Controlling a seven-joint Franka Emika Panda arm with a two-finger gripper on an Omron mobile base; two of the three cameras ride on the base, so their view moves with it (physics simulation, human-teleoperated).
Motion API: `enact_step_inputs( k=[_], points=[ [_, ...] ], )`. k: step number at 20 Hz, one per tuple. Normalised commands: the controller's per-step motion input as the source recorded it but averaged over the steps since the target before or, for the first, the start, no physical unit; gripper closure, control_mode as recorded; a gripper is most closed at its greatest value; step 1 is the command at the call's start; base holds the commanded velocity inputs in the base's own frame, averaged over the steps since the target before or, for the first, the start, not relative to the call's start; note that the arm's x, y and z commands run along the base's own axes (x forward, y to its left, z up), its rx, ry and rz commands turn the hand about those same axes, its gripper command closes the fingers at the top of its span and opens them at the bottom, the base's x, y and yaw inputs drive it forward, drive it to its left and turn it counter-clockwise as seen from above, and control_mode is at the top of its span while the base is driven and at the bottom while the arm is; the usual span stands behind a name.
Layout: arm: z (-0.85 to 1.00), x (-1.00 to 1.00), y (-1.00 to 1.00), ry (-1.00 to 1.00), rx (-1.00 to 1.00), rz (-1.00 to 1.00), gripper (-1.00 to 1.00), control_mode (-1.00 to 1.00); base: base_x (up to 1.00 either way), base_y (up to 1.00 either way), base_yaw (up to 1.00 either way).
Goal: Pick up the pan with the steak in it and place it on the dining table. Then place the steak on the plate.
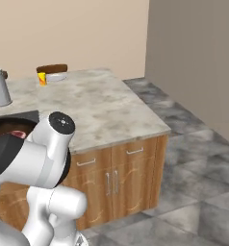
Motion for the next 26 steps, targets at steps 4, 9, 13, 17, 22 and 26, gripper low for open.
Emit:
enact_step_inputs(
  k=[4,9,13,17,22,26],
  points=[
    [0.00,0.00,0.00,0.00,0.00,0.00,1.00,1.00,0.32,-1.00,0.00],
    [0.00,0.00,0.00,0.00,0.00,0.00,1.00,1.00,0.28,-1.00,0.00],
    [0.00,0.00,0.00,0.00,0.00,0.00,1.00,1.00,0.49,-1.00,0.00],
    [0.00,0.00,0.00,0.00,0.00,0.00,1.00,1.00,0.52,-1.00,0.00],
    [0.00,0.00,0.00,0.00,0.00,0.00,1.00,1.00,0.60,-1.00,0.00],
    [0.00,0.00,0.00,0.00,0.00,0.00,1.00,1.00,0.62,-1.00,0.00]
  ],
)
